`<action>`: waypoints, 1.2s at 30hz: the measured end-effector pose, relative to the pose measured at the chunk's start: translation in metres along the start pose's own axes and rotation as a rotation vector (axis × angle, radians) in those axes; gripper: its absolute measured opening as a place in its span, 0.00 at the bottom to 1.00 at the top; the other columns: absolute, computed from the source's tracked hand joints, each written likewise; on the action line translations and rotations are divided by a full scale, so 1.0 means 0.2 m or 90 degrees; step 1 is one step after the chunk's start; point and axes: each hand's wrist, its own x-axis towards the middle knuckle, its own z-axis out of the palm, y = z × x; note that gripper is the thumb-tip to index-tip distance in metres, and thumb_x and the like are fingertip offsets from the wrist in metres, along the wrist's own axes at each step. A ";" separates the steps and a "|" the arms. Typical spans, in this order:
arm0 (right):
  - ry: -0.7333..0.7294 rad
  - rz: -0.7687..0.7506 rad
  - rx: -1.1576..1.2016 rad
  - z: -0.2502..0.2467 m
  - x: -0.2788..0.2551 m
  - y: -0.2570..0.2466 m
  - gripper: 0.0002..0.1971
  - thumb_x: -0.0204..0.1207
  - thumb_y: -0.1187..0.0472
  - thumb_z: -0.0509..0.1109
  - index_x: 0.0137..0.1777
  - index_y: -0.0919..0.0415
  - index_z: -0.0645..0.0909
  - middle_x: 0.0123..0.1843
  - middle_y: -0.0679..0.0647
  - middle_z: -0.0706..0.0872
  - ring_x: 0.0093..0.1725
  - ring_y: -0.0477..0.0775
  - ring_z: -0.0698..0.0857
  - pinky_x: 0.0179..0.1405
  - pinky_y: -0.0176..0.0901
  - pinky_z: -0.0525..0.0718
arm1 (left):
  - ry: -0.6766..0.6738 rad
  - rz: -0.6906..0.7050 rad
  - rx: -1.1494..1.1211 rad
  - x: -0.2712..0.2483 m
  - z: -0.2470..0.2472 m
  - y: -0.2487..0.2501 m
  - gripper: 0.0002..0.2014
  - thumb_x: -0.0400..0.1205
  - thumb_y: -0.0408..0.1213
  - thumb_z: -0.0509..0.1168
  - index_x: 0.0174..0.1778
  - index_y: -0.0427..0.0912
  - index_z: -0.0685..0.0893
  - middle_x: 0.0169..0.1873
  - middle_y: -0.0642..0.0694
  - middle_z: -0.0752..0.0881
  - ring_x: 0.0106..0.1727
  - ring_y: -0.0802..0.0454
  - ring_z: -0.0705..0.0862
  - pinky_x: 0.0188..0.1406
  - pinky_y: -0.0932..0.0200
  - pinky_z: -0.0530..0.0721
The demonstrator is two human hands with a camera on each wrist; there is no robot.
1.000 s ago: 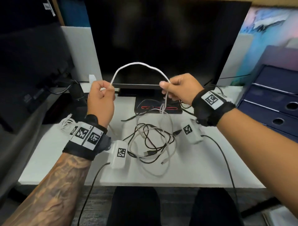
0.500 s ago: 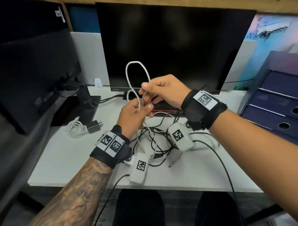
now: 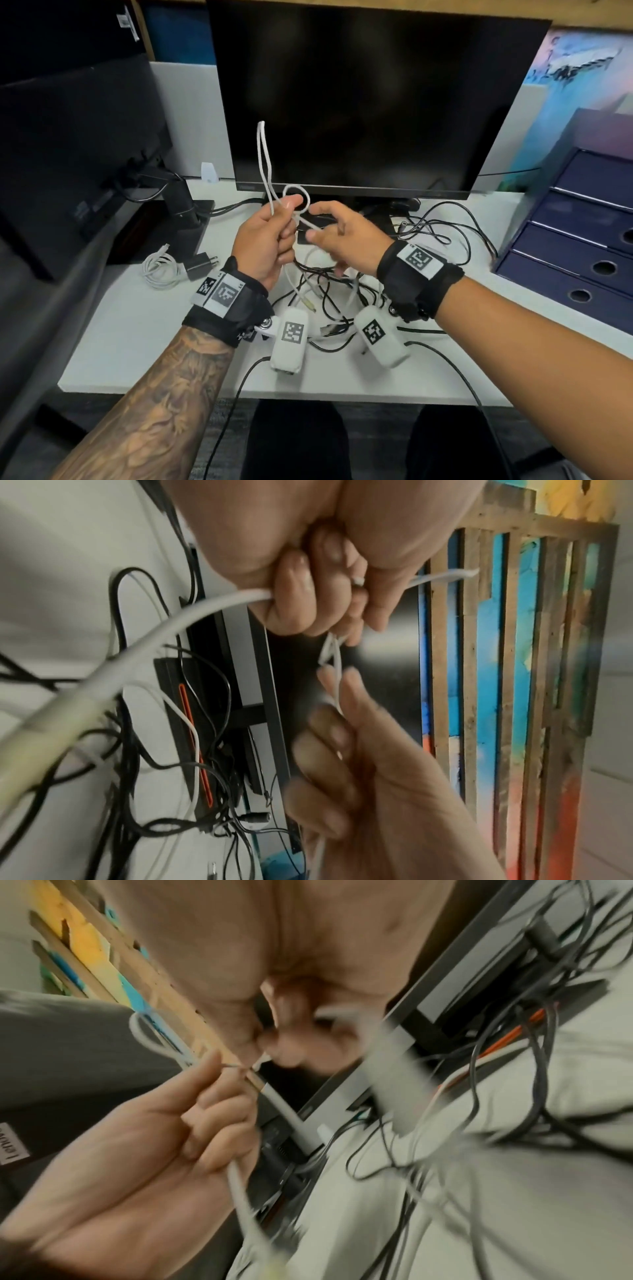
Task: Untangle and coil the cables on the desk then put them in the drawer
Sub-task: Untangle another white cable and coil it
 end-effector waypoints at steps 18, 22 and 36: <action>0.392 -0.197 -0.297 -0.33 -0.08 0.21 0.20 0.81 0.61 0.70 0.73 0.53 0.77 0.73 0.48 0.78 0.74 0.50 0.76 0.77 0.51 0.75 | -0.020 -0.047 0.064 -0.02 0.07 -0.07 0.11 0.88 0.32 0.57 0.52 0.38 0.86 0.27 0.50 0.73 0.25 0.57 0.65 0.22 0.64 0.63; 0.217 -0.349 -0.490 -0.18 -0.09 0.09 0.21 0.83 0.56 0.66 0.76 0.53 0.77 0.76 0.49 0.79 0.79 0.50 0.71 0.83 0.51 0.60 | -0.063 -0.007 0.136 -0.04 0.14 -0.09 0.09 0.87 0.35 0.62 0.48 0.41 0.88 0.27 0.50 0.75 0.26 0.57 0.67 0.24 0.63 0.65; 0.252 -0.314 -0.369 -0.28 0.01 0.04 0.09 0.85 0.54 0.67 0.58 0.50 0.88 0.43 0.44 0.79 0.40 0.42 0.79 0.43 0.39 0.78 | -0.131 -0.087 0.038 -0.01 0.12 -0.02 0.17 0.89 0.43 0.56 0.39 0.40 0.83 0.24 0.50 0.64 0.25 0.55 0.60 0.25 0.61 0.63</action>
